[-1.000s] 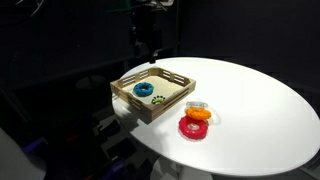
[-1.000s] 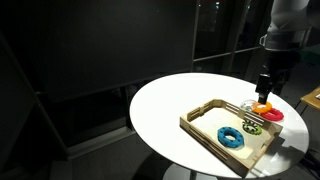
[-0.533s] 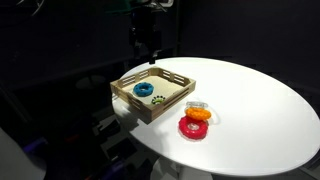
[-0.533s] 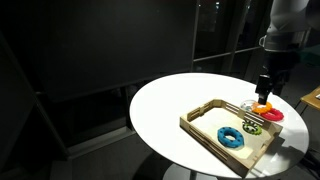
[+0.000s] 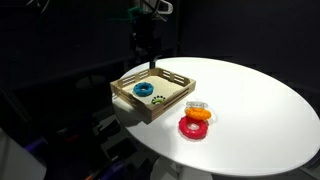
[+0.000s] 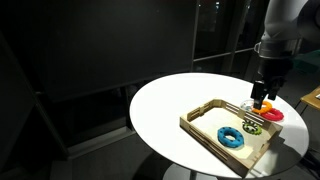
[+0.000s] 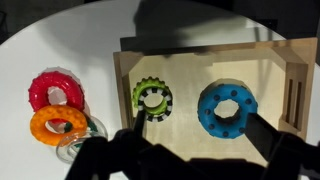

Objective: Pick up the blue ring from the tray and put it on the table

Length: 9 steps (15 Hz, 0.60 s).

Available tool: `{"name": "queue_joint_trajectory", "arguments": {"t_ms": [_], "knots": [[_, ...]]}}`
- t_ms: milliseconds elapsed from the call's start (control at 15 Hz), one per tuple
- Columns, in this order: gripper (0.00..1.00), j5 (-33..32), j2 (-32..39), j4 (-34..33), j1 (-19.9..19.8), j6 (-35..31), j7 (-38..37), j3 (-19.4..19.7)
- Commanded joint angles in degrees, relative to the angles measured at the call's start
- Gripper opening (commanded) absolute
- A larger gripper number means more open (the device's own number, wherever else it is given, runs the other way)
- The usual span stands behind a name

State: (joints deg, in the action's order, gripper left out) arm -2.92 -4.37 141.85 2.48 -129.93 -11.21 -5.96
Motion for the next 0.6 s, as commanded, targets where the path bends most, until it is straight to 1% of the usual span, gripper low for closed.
{"name": "queue_joint_trajectory", "arguments": {"t_ms": [0,267,533], "knots": [[1.00,-0.3,4.0,-1.2,1.1,-4.1,-1.3,0.0],[1.00,-1.1,8.0,-0.8,2.2,-10.3,-1.7,0.1],[1.00,-1.5,11.8,-1.2,3.1,-14.9,-2.0,0.6]]}}
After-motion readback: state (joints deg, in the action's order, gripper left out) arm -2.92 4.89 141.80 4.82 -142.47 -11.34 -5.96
